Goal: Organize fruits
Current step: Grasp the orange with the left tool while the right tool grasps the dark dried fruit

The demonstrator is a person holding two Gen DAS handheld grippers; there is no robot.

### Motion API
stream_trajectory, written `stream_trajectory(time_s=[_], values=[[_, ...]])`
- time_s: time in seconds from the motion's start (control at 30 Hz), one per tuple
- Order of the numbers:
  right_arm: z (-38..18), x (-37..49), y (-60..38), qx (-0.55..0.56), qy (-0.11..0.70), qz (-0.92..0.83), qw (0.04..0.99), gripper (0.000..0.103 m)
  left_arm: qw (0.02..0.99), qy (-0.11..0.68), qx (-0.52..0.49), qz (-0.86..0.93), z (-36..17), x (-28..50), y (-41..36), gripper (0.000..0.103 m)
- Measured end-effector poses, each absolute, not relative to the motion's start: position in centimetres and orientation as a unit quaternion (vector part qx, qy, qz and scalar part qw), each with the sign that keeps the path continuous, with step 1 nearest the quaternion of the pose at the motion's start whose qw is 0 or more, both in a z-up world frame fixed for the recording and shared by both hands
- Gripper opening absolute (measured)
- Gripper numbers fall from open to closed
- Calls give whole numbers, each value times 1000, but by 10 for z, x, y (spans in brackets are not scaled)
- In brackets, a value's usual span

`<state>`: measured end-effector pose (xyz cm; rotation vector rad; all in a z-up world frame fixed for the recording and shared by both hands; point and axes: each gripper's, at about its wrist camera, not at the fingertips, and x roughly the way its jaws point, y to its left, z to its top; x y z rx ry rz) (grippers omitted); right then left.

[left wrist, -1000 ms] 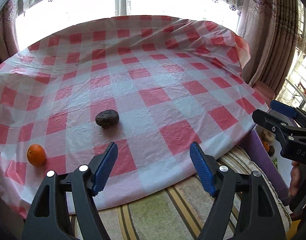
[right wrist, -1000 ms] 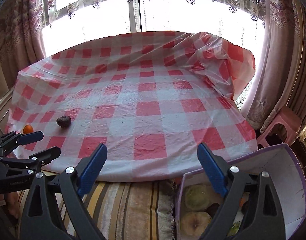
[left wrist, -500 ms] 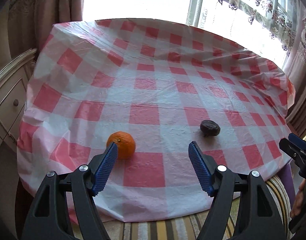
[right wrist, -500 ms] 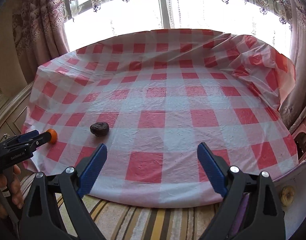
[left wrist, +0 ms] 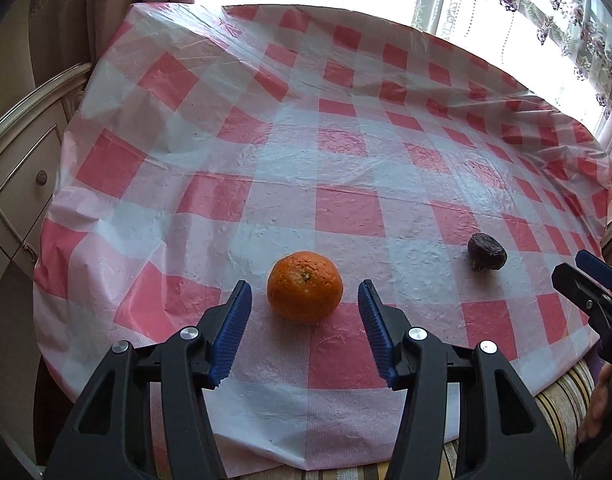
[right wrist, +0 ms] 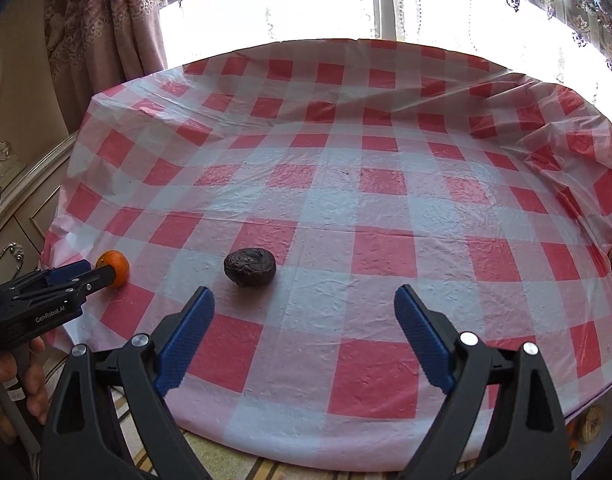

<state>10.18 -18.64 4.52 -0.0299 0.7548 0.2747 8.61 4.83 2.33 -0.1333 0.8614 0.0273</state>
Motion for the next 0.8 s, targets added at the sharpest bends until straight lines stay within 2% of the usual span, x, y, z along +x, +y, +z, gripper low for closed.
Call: stream_trajectory(time_s=[0.23, 0.43, 0.53, 0.6, 0.73, 0.8], values=[[30, 127, -157, -35, 389, 145, 909, 90, 900, 432, -51, 12, 14, 98, 45, 40], [19, 143, -148, -32, 403, 145, 903, 85, 903, 427, -37, 15, 12, 100, 42, 39], [11, 150, -142, -34, 413, 147, 898, 80, 905, 425, -32, 16, 13, 102, 41, 39], [6, 156, -140, -33, 422, 150, 894, 71, 905, 425, -31, 15, 12, 102, 40, 39], [1, 163, -138, -29, 429, 151, 890, 65, 901, 432, -37, 9, 9, 104, 42, 40], [1, 165, -136, -31, 428, 149, 891, 58, 901, 432, -40, 8, 8, 103, 43, 40]])
